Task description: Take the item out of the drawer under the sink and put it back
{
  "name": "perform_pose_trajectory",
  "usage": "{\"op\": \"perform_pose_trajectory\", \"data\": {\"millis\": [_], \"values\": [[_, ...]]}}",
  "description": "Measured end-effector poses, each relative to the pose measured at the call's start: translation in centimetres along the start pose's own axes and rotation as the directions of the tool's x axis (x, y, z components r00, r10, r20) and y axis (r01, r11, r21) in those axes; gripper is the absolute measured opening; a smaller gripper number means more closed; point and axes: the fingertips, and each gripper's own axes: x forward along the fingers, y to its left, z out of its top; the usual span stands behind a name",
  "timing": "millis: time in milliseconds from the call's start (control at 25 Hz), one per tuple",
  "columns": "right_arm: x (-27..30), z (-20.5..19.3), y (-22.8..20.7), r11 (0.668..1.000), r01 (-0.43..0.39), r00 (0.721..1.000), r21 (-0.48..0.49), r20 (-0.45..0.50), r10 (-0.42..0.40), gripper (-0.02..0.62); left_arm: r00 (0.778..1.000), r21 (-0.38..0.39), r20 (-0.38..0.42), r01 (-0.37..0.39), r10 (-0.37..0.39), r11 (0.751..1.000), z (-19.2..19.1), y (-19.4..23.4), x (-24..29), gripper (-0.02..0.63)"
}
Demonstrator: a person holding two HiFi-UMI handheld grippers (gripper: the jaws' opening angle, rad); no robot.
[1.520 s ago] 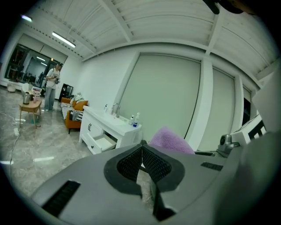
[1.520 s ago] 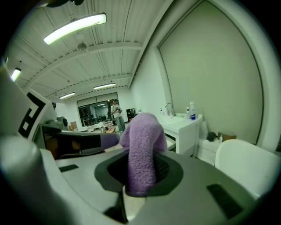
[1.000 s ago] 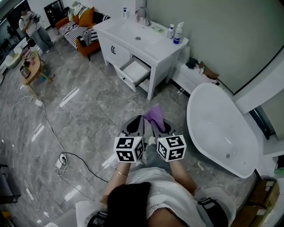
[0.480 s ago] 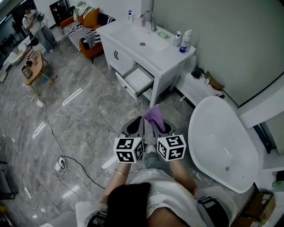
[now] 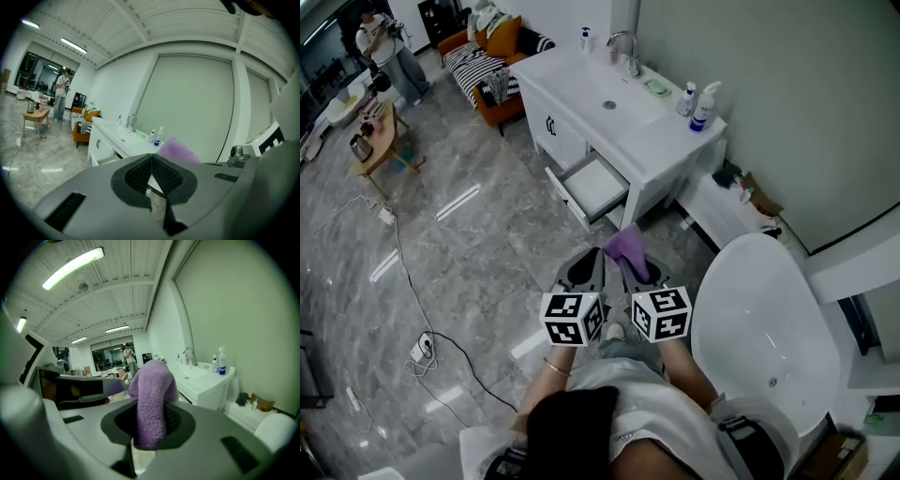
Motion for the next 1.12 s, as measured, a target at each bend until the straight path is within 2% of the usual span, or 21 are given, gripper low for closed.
{"op": "perform_pose_trajectory", "data": {"millis": [600,1120], "values": [[3.6,2.3,-6.3,0.999,-0.05,0.999,-0.021,-0.007,0.05,0.069,0.998,-0.01,0.012,-0.058,0.058,0.998,1.3,-0.7,7.0,0.005],[5.8,1.6,-7.8,0.997,-0.071,0.997,-0.022,-0.04,0.07,0.069,0.989,-0.036,0.01,-0.148,0.148,0.988,0.6,1.8,7.9,0.005]]}}
